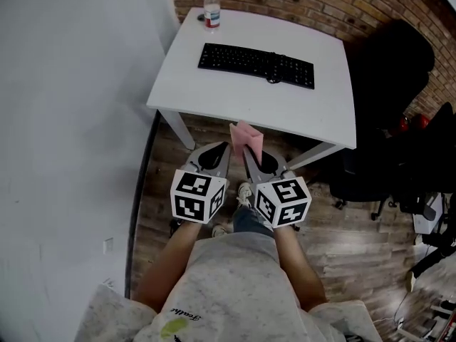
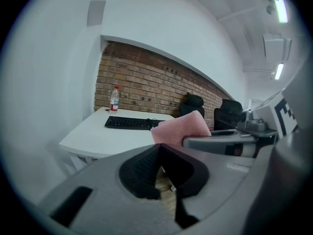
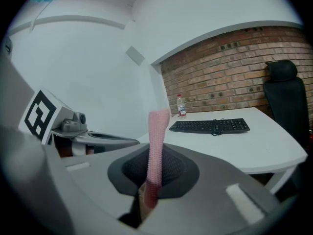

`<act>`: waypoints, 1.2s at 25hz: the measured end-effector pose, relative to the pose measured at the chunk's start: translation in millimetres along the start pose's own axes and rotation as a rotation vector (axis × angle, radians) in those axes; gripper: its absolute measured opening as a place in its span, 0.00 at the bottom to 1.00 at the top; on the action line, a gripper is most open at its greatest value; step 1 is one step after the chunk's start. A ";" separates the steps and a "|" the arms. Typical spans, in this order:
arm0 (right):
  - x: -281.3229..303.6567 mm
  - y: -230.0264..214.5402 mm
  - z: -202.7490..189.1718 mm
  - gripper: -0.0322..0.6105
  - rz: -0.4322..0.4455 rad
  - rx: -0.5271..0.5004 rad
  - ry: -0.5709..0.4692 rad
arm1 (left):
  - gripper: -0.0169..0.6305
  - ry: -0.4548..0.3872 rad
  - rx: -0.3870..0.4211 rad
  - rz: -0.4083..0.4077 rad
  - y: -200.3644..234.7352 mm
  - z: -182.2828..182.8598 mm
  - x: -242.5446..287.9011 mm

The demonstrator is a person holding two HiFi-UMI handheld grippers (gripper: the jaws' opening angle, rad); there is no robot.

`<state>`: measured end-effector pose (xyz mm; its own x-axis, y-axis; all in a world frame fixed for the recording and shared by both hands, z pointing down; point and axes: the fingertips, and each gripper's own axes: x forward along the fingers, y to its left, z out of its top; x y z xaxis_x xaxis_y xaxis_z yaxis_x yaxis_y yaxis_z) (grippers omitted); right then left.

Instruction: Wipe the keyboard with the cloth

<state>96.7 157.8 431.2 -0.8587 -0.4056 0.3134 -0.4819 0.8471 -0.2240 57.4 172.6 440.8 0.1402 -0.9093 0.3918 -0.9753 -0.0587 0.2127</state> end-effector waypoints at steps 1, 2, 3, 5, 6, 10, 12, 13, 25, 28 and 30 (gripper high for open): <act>7.8 -4.1 2.7 0.09 0.014 -0.001 0.002 | 0.02 -0.001 0.000 0.012 4.8 2.9 6.6; 15.6 -8.5 5.9 0.09 0.027 -0.002 0.005 | 0.02 -0.003 -0.001 0.024 9.8 5.8 13.4; 23.4 -13.3 9.3 0.09 0.039 -0.003 0.007 | 0.02 -0.004 -0.004 0.035 14.7 8.6 20.3; 38.7 -24.7 16.3 0.09 0.060 -0.001 0.011 | 0.02 -0.006 -0.014 0.052 23.7 14.7 34.7; 46.1 -31.2 19.6 0.09 0.070 0.001 0.013 | 0.02 -0.006 -0.021 0.059 27.4 17.8 42.2; 70.6 -57.6 32.3 0.09 0.100 0.018 0.020 | 0.02 0.001 -0.037 0.086 38.8 31.0 70.3; 81.2 -67.6 37.8 0.09 0.118 0.022 0.024 | 0.02 0.009 -0.036 0.108 44.9 37.0 81.2; 86.5 -71.5 40.0 0.09 0.128 0.024 0.027 | 0.02 0.014 -0.039 0.121 48.2 39.4 86.0; 142.5 -97.3 56.7 0.09 0.241 0.013 0.066 | 0.02 0.022 -0.095 0.243 84.6 62.5 121.7; 155.9 -92.1 55.8 0.09 0.268 0.003 0.081 | 0.02 0.029 -0.102 0.268 96.4 62.5 122.0; 165.0 -87.3 56.0 0.09 0.282 -0.006 0.091 | 0.02 0.025 -0.110 0.283 106.3 64.8 121.4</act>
<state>-12.6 -2.3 450.8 -0.9394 -0.1215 0.3205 -0.2250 0.9241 -0.3089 -40.3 29.2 453.0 -0.1291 -0.8725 0.4713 -0.9522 0.2418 0.1868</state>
